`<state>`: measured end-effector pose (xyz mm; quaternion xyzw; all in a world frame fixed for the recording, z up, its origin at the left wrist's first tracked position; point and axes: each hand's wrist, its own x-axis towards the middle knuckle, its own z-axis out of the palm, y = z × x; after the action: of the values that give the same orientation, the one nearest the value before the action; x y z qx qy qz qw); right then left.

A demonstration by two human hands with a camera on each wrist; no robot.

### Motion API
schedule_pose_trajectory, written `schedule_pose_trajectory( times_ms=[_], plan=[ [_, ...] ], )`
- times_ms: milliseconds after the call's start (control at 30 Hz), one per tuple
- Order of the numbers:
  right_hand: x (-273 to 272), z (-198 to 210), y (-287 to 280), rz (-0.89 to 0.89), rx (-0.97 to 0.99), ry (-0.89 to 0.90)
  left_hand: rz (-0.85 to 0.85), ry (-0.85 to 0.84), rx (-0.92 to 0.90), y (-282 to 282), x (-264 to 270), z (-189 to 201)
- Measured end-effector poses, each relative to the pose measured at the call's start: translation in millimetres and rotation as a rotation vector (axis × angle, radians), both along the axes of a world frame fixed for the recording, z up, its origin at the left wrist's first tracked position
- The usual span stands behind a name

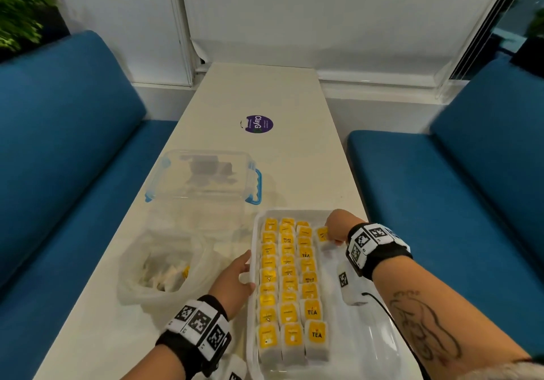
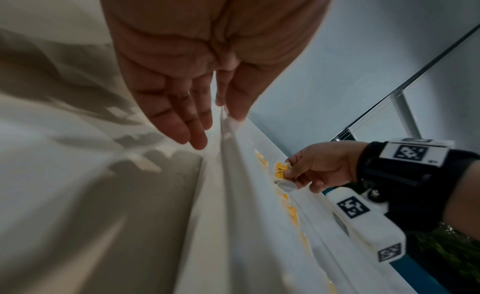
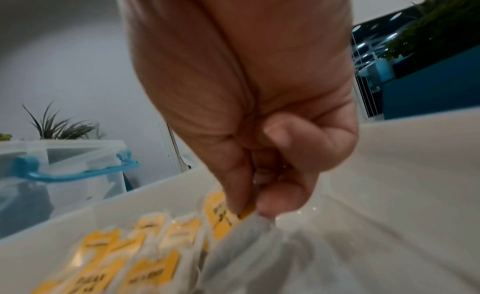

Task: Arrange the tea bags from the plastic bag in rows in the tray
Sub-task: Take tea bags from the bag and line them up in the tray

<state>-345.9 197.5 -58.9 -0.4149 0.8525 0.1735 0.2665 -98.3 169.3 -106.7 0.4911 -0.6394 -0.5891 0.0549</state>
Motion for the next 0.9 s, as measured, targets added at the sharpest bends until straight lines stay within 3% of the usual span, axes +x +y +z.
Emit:
schedule_pose_trajectory(
  times_ms=[267,433,667,800,900],
  plan=[
    [-19.3,-41.0,-8.9,-0.260,-0.302,-0.108,-0.032,0.016,-0.014,0.9,1.8,3.7],
    [-17.7,-49.5,-10.2,-0.318,-0.369,-0.114,-0.049,0.014,-0.031,0.2,2.5,3.8],
    [-11.2,-30.5,-1.1,-0.439,-0.404,-0.048,-0.105,-0.056,-0.077,1.0,3.6,9.4],
    [-1.2,3.8,4.7,-0.419,-0.604,-0.054,-0.166,-0.051,-0.142,0.8,11.0,31.8],
    [26.4,29.3,-4.6,-0.355,-0.824,-0.181,-0.017,0.100,-0.298,-17.9,29.3,60.5]
  ],
)
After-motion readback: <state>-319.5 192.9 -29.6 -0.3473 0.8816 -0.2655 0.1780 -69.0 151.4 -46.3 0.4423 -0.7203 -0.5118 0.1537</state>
